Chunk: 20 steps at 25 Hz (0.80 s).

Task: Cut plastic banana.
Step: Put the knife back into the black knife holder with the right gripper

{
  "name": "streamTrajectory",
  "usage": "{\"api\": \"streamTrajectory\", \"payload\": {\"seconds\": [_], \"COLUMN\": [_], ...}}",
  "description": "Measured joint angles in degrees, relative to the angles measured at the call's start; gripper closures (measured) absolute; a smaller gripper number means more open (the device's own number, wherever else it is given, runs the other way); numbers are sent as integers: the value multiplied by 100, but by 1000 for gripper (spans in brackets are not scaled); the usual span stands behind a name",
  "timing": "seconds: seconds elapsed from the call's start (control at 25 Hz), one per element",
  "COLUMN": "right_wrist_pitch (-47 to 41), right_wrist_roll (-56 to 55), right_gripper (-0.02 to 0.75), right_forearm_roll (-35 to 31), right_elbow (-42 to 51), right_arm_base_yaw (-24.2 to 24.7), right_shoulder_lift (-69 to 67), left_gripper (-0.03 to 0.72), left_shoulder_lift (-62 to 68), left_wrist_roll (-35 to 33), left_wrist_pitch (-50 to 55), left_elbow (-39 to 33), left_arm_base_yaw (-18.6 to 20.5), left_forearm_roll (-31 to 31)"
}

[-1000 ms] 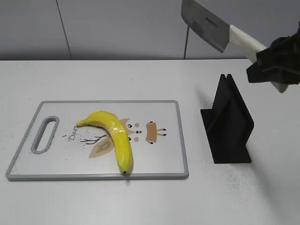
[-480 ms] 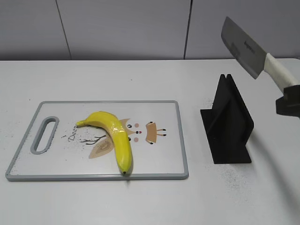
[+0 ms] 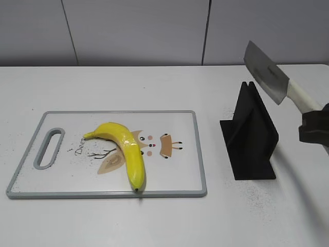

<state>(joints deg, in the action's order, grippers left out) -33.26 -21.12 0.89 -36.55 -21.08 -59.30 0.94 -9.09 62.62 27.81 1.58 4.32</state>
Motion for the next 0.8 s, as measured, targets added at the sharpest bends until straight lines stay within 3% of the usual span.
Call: {"api": "streamTrajectory", "payload": {"seconds": [0.8], "right_wrist_pitch": [359], "right_wrist_roll": [-38], "right_gripper": [575], "right_forearm_roll": [-89], "right_elbow": [0], "right_arm_base_yaw": [0], "right_shoulder_lift": [-923], "left_gripper": [160], "left_shoulder_lift": [0], "left_wrist_roll": [0], "left_wrist_pitch": [4], "left_elbow": [-11], "left_arm_base_yaw": [0], "left_forearm_roll": [0]}}
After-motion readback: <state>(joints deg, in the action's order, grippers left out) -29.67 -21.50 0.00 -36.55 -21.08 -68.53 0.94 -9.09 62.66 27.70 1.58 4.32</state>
